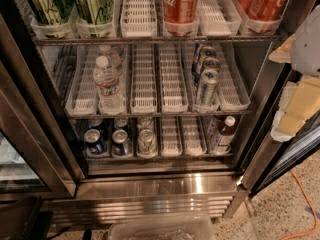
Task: Pick redbull can from middle shelf of fridge
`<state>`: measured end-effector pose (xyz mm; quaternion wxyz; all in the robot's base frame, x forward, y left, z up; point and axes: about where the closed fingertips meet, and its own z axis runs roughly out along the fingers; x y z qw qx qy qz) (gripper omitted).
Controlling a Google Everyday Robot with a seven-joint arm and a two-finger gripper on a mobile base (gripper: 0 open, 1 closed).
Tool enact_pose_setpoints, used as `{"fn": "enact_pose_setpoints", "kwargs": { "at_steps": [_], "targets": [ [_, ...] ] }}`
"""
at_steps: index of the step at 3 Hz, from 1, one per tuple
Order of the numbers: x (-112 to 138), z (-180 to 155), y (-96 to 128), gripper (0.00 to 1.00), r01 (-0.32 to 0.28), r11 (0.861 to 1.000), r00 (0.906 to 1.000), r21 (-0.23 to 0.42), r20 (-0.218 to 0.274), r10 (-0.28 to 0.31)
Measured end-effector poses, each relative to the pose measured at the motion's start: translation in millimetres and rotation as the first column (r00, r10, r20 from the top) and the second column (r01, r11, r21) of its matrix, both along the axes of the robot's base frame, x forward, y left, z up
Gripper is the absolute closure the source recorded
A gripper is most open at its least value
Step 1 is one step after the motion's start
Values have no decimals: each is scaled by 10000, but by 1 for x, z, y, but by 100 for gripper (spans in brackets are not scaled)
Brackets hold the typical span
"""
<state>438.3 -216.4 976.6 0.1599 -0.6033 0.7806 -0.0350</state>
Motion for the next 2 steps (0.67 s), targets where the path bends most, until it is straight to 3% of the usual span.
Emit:
{"fn": "enact_pose_setpoints", "kwargs": {
  "at_steps": [1,2],
  "targets": [
    [1,-1,1,0,23,10000,9999,-45,150,-23],
    [-9,-24,1,0,19,9995,9991,310,428,-32]
  ]
}}
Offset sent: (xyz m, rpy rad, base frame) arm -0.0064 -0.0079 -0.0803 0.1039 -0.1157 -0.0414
